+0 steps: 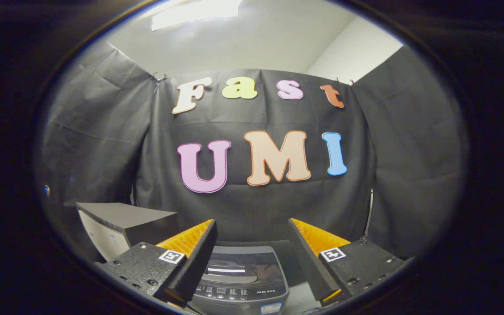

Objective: Put the clothes into the washing machine and then close the washing machine lid.

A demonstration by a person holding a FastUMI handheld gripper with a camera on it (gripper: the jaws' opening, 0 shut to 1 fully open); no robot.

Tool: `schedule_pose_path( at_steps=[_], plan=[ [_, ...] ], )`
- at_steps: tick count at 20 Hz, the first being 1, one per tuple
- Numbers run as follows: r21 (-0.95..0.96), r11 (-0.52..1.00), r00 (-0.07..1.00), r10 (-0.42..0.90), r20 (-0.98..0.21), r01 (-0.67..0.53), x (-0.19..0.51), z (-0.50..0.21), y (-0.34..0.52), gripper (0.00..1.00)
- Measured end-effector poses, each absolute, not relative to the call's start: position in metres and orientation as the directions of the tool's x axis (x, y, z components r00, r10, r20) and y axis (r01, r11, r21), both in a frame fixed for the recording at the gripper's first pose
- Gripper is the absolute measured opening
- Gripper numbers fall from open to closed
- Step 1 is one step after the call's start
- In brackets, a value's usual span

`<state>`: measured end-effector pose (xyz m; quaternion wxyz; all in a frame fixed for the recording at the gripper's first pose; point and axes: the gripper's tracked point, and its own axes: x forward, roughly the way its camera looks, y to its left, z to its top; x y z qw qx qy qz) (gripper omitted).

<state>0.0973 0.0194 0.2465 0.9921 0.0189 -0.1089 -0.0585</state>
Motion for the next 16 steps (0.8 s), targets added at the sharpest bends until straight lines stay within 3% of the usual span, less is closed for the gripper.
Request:
schedule_pose_path(
  at_steps=[16],
  plan=[
    [0.030, 0.999, 0.983, -0.041, 0.181, 0.036, 0.038, 0.133, -0.003, 0.97]
  ],
)
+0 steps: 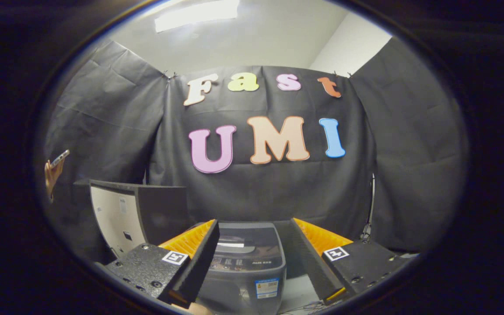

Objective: Put the clothes into the washing machine and then close the washing machine lid.

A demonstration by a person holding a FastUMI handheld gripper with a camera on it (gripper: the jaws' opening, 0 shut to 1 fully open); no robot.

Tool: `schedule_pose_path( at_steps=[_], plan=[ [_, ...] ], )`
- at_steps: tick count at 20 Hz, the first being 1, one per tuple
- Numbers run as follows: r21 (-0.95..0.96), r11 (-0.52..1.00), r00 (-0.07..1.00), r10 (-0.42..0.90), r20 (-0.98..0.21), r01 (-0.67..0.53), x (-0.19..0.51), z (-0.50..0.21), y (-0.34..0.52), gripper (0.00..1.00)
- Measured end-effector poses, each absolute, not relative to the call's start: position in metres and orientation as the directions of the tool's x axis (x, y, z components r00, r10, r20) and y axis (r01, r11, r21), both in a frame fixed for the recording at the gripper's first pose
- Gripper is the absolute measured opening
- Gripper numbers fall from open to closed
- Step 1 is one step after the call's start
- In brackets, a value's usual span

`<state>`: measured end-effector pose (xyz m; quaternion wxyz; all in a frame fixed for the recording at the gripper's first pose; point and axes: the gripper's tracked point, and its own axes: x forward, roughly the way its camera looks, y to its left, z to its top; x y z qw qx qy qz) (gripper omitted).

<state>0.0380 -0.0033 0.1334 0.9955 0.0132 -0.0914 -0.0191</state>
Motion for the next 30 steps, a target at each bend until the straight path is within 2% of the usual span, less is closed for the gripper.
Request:
schedule_pose_path(
  at_steps=[12, 30],
  plan=[
    [0.003, 1.000, 0.992, -0.029, 0.124, 0.029, 0.017, 0.066, -0.010, 0.97],
    [-0.011, 1.000, 0.999, 0.008, 0.042, -0.008, -0.003, 0.015, -0.004, 0.97]
  ],
)
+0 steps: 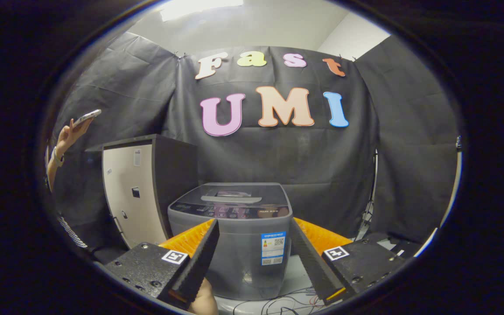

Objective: Put the clothes into the washing machine and then close the washing machine lid.

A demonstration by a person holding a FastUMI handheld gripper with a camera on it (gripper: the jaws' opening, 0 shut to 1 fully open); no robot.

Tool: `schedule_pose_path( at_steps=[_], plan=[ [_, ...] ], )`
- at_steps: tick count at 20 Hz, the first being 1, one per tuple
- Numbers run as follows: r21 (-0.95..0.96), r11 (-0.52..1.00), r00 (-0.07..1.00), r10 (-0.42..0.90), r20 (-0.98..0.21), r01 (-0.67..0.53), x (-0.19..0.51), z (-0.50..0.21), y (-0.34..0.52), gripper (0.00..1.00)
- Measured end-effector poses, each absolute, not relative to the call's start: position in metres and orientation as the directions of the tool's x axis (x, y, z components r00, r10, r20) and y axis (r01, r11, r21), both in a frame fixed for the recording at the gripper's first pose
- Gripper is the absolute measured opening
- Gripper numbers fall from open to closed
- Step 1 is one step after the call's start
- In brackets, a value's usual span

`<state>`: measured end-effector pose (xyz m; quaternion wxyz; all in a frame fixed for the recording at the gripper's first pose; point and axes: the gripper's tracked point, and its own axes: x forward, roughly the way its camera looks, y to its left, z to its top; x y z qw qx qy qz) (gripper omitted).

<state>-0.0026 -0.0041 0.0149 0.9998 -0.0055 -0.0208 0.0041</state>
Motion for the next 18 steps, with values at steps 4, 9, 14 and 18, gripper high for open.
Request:
schedule_pose_path(
  at_steps=[4, 9, 14, 18],
  plan=[
    [-0.002, 1.000, 0.999, 0.017, 0.031, -0.017, -0.003, 0.006, -0.003, 0.97],
    [-0.009, 1.000, 1.000, 0.022, 0.012, -0.022, -0.002, 0.001, -0.001, 0.97],
    [-0.009, 1.000, 1.000, 0.020, 0.008, -0.020, -0.002, 0.001, -0.001, 0.97],
    [-0.010, 1.000, 1.000, 0.020, 0.007, -0.020, -0.001, 0.000, -0.001, 0.97]
  ],
)
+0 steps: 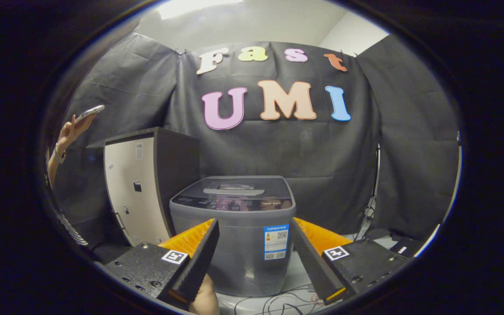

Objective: Put the clothes into the washing machine and then close the washing machine lid.

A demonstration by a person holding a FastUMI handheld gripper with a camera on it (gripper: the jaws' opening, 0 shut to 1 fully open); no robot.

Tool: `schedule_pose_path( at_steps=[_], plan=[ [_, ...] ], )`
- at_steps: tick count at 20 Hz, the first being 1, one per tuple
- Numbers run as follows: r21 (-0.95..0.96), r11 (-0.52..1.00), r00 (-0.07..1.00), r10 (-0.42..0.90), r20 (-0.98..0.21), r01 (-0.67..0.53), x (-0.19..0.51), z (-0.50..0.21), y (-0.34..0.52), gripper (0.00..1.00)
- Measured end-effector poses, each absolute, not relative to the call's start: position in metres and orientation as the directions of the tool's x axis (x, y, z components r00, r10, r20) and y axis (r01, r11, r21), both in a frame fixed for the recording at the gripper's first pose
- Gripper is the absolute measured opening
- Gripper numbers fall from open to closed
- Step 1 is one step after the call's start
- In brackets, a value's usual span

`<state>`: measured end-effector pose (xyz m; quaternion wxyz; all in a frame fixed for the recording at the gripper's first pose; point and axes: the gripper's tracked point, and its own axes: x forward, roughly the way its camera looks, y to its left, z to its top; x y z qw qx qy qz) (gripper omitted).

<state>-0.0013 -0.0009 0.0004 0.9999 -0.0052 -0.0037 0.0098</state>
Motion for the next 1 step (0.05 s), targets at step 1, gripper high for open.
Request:
schedule_pose_path(
  at_steps=[1],
  plan=[
    [-0.010, 1.000, 1.000, 0.020, 0.006, -0.020, -0.0015, 0.0008, -0.0006, 0.97]
  ],
)
